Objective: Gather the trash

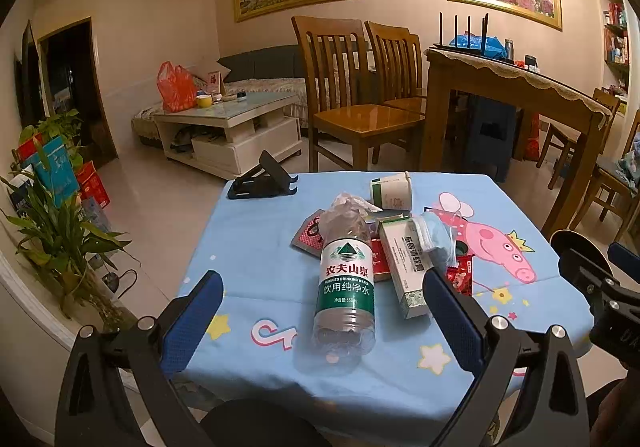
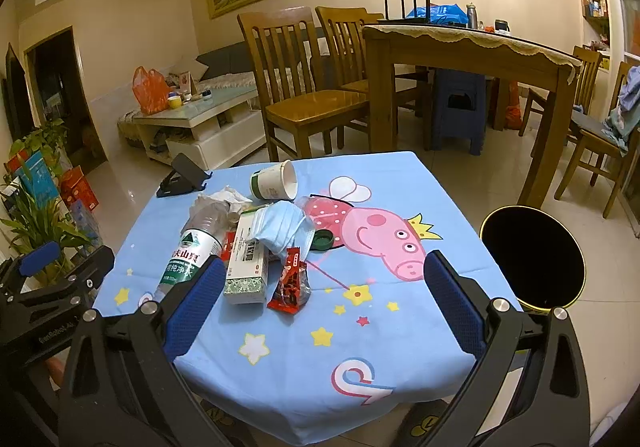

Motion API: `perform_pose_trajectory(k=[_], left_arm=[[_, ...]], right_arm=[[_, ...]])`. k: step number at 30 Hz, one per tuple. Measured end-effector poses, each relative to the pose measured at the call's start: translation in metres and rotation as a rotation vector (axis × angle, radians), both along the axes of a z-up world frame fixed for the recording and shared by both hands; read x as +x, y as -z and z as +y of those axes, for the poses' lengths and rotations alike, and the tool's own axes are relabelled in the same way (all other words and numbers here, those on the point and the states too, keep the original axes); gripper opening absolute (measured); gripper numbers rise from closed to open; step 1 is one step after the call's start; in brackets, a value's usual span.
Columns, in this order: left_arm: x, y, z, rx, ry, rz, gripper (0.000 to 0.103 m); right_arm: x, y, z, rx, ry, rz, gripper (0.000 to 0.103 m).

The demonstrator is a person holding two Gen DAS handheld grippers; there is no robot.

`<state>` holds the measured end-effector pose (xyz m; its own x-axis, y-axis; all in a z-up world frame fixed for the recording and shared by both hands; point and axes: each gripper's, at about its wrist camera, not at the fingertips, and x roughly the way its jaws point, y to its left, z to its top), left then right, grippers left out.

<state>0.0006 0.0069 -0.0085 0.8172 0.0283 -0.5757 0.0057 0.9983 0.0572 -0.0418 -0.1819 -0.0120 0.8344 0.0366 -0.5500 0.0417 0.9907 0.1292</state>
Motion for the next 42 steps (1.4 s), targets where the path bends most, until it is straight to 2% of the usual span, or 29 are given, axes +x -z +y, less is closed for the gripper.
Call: perform_pose_trajectory(k=[42], left_arm=[[-0.0013,0.0006,-0.0014,0.006,0.002,0.000,0.097]], right_arm=[[0.0008,0.0081,0.0023,-0.005,-0.002,0.023,0.098]])
